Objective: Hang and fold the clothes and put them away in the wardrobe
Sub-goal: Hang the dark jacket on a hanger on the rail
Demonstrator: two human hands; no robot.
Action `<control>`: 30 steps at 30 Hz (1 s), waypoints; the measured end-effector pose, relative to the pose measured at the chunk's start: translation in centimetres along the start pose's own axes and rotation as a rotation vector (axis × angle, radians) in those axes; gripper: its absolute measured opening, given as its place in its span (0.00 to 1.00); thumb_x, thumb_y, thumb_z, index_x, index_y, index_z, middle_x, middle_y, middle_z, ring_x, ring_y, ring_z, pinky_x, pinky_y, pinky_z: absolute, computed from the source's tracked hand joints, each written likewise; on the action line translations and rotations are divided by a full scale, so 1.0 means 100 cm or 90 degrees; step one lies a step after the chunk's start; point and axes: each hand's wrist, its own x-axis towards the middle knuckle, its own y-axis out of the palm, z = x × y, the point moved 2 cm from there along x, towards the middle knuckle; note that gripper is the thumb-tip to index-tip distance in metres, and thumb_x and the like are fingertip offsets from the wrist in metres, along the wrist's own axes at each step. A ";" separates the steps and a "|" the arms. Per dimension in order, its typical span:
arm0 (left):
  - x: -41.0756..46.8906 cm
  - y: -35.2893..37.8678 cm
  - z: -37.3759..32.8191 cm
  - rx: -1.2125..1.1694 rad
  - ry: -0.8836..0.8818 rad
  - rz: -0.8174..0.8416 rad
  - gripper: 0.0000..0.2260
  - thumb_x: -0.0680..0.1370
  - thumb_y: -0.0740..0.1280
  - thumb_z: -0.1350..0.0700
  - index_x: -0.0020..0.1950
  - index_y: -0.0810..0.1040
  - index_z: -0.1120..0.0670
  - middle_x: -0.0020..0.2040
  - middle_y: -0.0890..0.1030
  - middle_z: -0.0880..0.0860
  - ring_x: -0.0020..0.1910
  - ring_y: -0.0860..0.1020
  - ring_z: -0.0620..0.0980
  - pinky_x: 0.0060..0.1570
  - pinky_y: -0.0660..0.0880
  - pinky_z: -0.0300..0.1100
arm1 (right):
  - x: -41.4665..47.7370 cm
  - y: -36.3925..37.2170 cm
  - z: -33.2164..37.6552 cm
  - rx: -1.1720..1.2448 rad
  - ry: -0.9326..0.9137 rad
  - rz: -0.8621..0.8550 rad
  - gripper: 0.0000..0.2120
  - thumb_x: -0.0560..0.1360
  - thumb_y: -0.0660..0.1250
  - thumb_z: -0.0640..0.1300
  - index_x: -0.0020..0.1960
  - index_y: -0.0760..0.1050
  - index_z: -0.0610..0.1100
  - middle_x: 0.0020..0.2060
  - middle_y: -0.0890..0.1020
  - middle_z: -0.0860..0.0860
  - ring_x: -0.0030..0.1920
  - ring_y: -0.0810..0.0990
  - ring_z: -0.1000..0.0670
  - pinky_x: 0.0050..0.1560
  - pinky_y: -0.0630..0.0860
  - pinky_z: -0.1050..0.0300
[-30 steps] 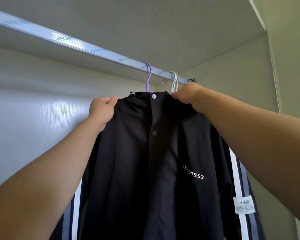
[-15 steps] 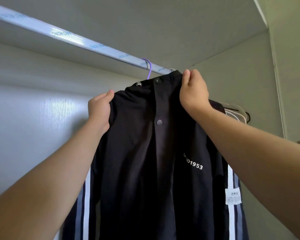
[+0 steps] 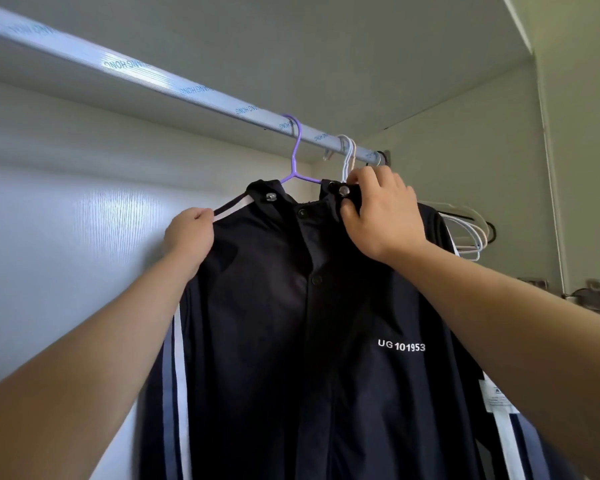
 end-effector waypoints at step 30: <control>-0.006 -0.056 0.028 0.071 0.237 -0.151 0.15 0.81 0.64 0.45 0.55 0.85 0.52 0.50 0.84 0.43 0.49 0.77 0.42 0.50 0.70 0.39 | 0.012 0.021 -0.001 -0.069 0.129 0.125 0.14 0.85 0.47 0.53 0.49 0.64 0.47 0.50 0.81 0.43 0.54 0.75 0.37 0.54 0.65 0.43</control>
